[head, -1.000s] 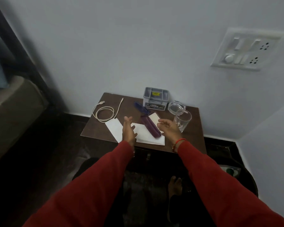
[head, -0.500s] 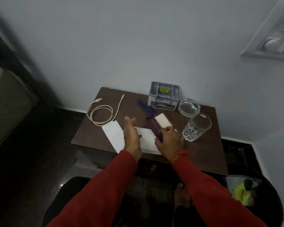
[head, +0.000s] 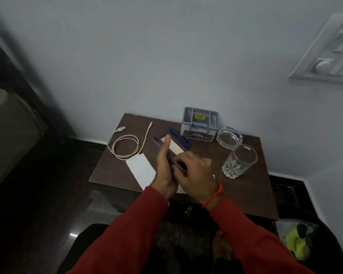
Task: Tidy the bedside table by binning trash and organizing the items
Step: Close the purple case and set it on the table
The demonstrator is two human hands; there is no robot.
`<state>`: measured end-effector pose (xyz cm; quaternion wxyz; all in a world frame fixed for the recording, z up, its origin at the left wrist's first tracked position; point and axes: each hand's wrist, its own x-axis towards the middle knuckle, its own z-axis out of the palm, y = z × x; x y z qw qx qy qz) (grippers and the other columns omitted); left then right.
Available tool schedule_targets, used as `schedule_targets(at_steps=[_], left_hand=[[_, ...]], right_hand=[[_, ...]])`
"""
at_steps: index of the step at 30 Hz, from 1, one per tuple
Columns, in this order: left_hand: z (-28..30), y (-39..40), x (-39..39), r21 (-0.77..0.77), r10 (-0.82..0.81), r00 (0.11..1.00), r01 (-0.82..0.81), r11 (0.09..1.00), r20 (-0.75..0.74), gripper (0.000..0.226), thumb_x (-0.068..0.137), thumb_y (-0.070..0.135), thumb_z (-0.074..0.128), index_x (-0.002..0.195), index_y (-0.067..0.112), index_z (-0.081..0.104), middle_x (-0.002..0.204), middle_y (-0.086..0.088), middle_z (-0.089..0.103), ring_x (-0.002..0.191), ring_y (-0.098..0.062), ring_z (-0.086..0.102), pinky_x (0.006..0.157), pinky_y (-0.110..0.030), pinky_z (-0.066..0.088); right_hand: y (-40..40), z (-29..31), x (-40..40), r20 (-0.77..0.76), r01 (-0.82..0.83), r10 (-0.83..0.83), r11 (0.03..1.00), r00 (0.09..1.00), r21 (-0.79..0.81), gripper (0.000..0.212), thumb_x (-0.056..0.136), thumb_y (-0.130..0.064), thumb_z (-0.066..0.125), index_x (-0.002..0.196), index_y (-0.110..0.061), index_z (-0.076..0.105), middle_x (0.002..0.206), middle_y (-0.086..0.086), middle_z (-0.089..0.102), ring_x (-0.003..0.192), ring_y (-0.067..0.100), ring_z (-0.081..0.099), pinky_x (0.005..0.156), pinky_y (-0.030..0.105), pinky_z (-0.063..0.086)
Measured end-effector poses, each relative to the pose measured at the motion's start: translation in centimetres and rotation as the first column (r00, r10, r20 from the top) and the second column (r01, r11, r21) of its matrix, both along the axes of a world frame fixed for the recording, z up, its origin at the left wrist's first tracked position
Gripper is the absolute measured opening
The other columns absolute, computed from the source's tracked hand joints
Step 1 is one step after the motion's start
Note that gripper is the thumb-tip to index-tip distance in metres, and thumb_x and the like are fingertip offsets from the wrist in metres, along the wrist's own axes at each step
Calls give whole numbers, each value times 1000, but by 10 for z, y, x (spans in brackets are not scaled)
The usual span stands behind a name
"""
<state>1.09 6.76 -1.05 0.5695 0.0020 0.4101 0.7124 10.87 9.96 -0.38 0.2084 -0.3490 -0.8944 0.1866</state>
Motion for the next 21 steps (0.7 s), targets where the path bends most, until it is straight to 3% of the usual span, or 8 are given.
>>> schedule_targets(at_steps=[4,7,9,11,16,21], left_hand=[[5,-3,-20,-47,89,990,-84,995,108,42,93,51,56,92,12,73,79,-7,73,71,-22,71,76,-37,53],[5,-4,-35,-107,139,982,-125,986,125,35,88,46,57,92,13,68,85,-10,70,81,-30,67,90,-45,52],[1,-3,-42,-119,166,978,-151,981,128,35,85,45,58,93,12,67,90,-12,67,91,-33,64,103,-56,47],[-2,-4,-45,-137,152,980,-134,982,132,36,86,45,58,97,12,68,92,-13,68,95,-34,64,108,-63,43],[-7,-4,-53,-95,98,982,-84,992,163,45,86,47,56,111,13,72,99,-13,73,90,-33,69,88,-54,56],[-11,-3,-54,-68,87,990,-80,994,115,39,89,42,55,108,14,75,96,-12,77,87,-31,72,83,-45,58]], right_hand=[[9,4,-12,-180,-139,108,976,978,-168,22,92,-45,53,99,-30,68,98,-13,67,90,2,62,84,36,49],[35,0,-24,-332,46,-94,988,939,-151,15,94,-25,60,89,-16,72,87,-2,68,78,9,61,73,23,47],[63,-13,-34,-267,195,-245,960,932,-201,15,93,-20,61,88,-11,72,88,4,69,80,16,62,70,23,42],[90,-35,-43,-135,288,-326,926,936,-244,15,92,-21,62,94,-10,71,96,8,67,89,22,63,73,19,36],[122,-78,-56,142,307,-283,934,948,-185,29,91,-30,63,110,-9,66,115,14,59,105,31,58,87,36,46],[125,-85,-59,137,298,-283,949,949,-103,25,92,-28,61,108,-9,66,113,14,61,104,32,59,85,42,50]])
